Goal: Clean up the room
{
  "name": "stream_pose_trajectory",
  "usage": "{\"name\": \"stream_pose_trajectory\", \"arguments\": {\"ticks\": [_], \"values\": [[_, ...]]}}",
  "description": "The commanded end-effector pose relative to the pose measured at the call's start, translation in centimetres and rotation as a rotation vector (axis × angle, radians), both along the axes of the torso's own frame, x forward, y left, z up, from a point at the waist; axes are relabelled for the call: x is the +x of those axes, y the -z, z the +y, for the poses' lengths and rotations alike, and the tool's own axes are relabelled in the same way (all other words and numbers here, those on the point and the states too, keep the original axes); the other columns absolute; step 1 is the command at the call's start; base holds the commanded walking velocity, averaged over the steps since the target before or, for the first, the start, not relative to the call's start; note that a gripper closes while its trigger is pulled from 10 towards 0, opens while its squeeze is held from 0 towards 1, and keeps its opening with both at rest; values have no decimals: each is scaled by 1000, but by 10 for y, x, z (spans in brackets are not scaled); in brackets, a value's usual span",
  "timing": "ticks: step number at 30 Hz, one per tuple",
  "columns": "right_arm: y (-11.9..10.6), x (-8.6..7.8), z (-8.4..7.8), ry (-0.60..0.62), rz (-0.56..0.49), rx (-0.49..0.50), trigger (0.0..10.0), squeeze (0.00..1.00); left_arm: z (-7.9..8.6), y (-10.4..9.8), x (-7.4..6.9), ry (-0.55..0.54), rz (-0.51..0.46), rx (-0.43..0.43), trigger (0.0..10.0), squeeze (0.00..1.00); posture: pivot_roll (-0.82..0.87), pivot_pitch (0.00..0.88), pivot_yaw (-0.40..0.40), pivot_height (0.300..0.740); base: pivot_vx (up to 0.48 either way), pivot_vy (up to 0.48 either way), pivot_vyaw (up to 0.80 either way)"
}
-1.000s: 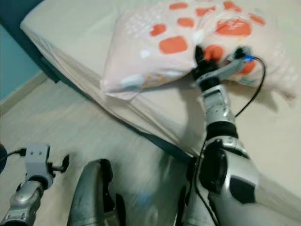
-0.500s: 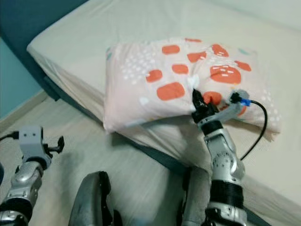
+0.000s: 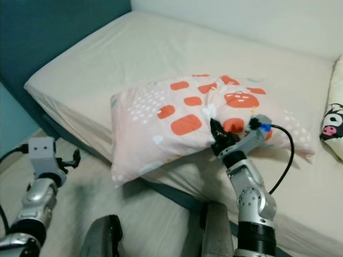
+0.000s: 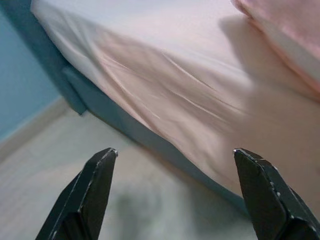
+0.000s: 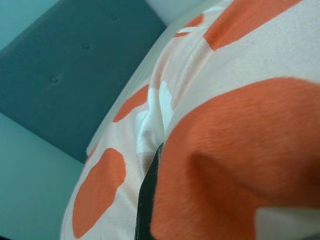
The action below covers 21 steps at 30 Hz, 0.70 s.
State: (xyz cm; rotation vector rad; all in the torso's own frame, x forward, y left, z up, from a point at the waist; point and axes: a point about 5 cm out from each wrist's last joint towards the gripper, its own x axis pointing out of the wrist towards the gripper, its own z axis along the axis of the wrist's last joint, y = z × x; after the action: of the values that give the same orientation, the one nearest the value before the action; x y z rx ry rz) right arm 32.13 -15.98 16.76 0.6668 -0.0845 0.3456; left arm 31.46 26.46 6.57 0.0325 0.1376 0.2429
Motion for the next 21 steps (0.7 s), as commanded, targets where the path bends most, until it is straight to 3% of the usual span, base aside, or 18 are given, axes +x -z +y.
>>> {"name": "stream_pose_trajectory", "arguments": {"ticks": [1,3,4,7,10,13,16,21], "values": [[-9,3,7,-16,-39,-8,0,0,-4,19,-11,10,72,-8,10000,0,-41,83,-12,584,0,0,0],[-9,3,7,-16,-39,-8,0,0,-4,19,-11,10,72,-8,10000,0,-41,83,-12,584,0,0,0],[-7,8,15,-32,-31,-9,0,0,-9,37,-21,9,151,-14,10000,0,-39,69,-19,594,0,0,0],[-2,9,21,-48,-14,-18,0,0,-12,50,-30,3,217,-22,10000,0,-37,64,-22,604,-247,0,0],[-1,9,23,-52,-8,-21,0,0,-13,53,-32,1,230,-28,10000,0,-36,64,-22,609,-480,0,0],[1,10,25,-57,-3,-23,0,0,-12,55,-34,1,238,-33,10000,0,-31,58,-25,613,0,0,0],[2,14,31,-70,0,-31,0,0,-8,70,-51,-14,310,-16,10000,0,-23,56,-23,628,0,0,0],[4,17,35,-74,2,-33,0,0,-4,83,-66,-33,382,-12,10000,0,-22,49,-22,638,0,0,0]]}}
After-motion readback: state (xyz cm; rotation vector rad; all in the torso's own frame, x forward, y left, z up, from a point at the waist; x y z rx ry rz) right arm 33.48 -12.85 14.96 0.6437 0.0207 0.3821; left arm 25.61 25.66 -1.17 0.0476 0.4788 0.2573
